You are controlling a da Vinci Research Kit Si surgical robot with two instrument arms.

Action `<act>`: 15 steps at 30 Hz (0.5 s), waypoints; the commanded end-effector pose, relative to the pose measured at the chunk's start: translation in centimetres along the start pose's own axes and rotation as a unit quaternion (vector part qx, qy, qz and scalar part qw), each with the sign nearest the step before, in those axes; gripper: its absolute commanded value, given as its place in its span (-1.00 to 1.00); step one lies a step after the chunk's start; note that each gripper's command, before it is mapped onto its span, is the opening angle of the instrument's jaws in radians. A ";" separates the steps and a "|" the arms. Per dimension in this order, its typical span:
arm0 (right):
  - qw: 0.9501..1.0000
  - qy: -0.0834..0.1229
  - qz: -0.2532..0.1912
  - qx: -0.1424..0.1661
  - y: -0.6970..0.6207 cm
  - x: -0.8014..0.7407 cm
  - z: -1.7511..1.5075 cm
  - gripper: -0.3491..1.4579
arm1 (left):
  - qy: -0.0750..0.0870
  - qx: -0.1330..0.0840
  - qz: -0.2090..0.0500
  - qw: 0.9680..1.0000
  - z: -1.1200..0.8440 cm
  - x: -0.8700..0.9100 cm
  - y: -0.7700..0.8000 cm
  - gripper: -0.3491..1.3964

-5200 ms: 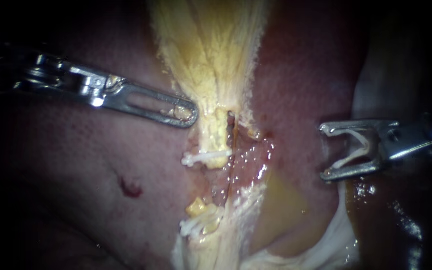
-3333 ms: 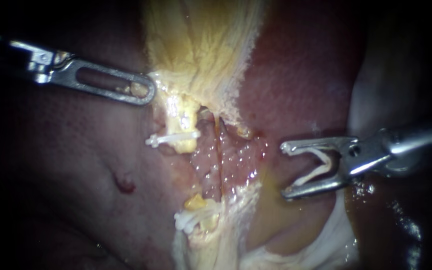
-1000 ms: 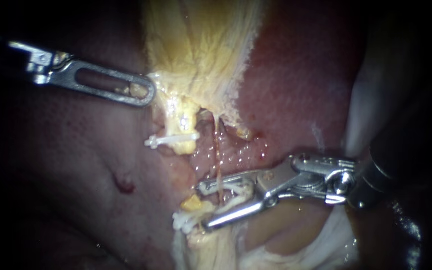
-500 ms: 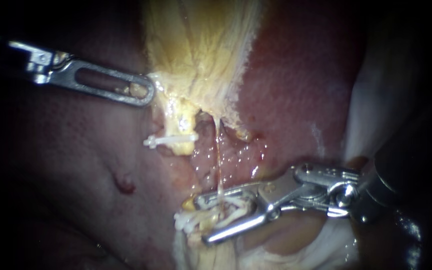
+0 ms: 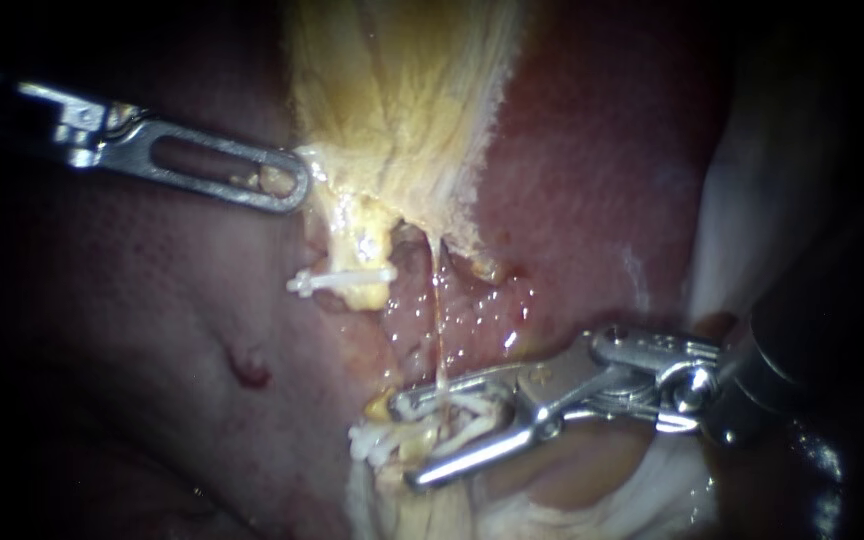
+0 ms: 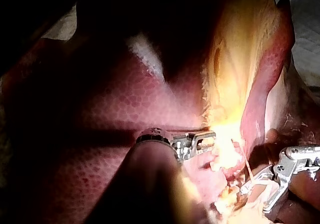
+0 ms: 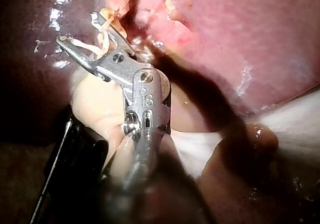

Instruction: Clipping first clip right tube

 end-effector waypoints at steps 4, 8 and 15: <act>1.000 0.004 0.003 0.001 -0.03 0.04 0.00 -0.14 | 0.000 0.000 0.000 1.000 0.00 0.00 0.00 -1.00; 1.000 0.011 0.007 0.003 -0.08 0.11 0.00 -0.14 | 0.000 0.000 0.000 1.000 0.00 0.00 0.00 -1.00; 1.000 0.019 0.010 0.006 -0.18 0.21 0.01 -0.14 | 0.000 0.000 0.000 1.000 0.00 0.00 0.00 -1.00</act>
